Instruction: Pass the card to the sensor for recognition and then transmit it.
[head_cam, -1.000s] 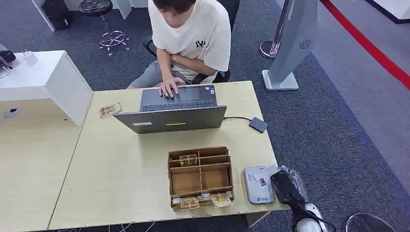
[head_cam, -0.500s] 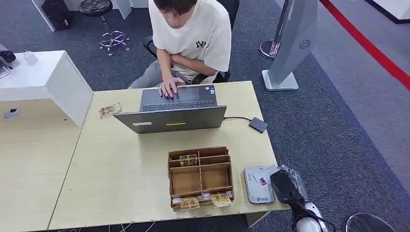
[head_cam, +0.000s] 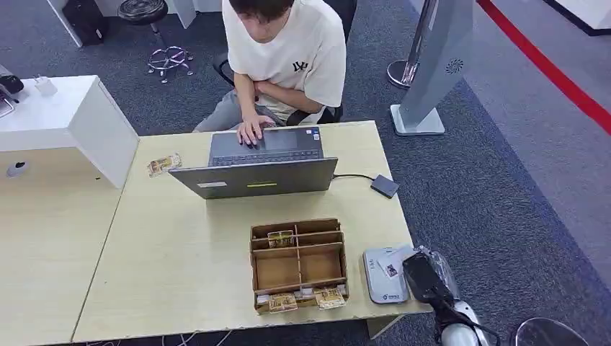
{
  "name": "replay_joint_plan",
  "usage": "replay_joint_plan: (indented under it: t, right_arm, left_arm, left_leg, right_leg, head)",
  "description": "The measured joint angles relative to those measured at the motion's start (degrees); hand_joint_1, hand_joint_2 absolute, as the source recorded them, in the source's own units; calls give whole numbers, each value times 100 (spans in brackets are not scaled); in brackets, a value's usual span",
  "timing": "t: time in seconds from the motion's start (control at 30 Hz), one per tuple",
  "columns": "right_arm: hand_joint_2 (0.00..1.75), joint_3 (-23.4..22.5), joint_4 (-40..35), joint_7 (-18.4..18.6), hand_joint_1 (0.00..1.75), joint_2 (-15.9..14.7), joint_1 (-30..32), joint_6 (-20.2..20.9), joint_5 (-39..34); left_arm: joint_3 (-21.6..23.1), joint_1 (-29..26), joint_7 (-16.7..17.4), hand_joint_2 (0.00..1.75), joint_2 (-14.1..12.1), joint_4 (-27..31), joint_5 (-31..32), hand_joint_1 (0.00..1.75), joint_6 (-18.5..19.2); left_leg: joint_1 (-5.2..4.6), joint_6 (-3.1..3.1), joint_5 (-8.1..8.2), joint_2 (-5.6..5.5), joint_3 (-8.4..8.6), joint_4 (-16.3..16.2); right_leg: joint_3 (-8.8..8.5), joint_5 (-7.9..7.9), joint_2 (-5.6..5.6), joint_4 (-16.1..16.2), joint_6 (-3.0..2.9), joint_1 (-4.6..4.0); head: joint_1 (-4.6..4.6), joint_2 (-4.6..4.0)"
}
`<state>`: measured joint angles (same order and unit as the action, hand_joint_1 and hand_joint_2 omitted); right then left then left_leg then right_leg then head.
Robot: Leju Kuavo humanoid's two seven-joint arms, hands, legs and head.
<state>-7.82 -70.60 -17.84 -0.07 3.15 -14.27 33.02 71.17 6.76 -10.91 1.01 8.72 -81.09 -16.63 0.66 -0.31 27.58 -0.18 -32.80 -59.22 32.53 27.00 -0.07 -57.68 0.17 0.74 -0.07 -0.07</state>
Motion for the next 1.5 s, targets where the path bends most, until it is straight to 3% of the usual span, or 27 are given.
replay_joint_plan:
  t: [0.17, 0.5, 0.8, 1.03, 1.17, 1.33, 1.5]
  right_arm:
    - [175, 0, -556, -462, 175, 197, 202, -486, -238]
    - [175, 83, -2567, -1169, 175, 853, 754, -1677, -433]
    - [175, 673, -3558, -1447, 175, 1019, 934, -2518, 399]
    - [175, 1130, -3663, -1665, 175, 1183, 599, -2531, 1682]
    - [175, 1300, -3532, -1626, 175, 1257, 112, -2531, 2360]
    - [175, 1434, -3072, -1371, 175, 1274, -673, -2531, 3234]
    - [175, 1578, -2476, -839, 175, 1274, -1483, -2531, 4016]
  left_arm:
    - [9, -1, 0, 0, 4, 0, -20, 0, -2]
    - [142, 1, 11, 0, 55, 0, -31, 0, -15]
    - [332, 7, 127, 0, 94, 0, 31, 0, -15]
    - [549, 28, 212, 0, 120, 0, 151, 0, 37]
    - [693, 63, 225, 0, 142, 0, 245, 0, 87]
    - [885, 124, 345, 0, 173, 0, 360, 0, 129]
    - [1078, 234, 509, 0, 208, 0, 457, 0, 166]
  left_leg:
    - [0, 0, 0, -1, -2, 0]
    - [0, 0, 1, -1, -7, 1]
    - [0, 0, 0, 0, -6, 1]
    - [2, -8, -6, 2, -6, 1]
    - [2, -10, -12, 2, -7, 1]
    - [2, -3, -21, 2, -10, 1]
    - [2, -5, -30, 1, -13, 1]
  right_leg:
    - [2, 0, 0, 0, 0, 0]
    - [6, 2, 0, 0, 0, 0]
    - [5, 0, 0, 0, 0, 0]
    - [4, -2, 1, -2, -3, -1]
    - [5, -6, 1, -2, -5, -1]
    - [7, -17, 1, -2, -2, -1]
    - [9, -26, 1, -3, -5, -1]
  head:
    - [-2, 0]
    - [0, 0]
    - [0, 0]
    - [0, 0]
    - [0, 0]
    - [2, 0]
    - [2, 0]
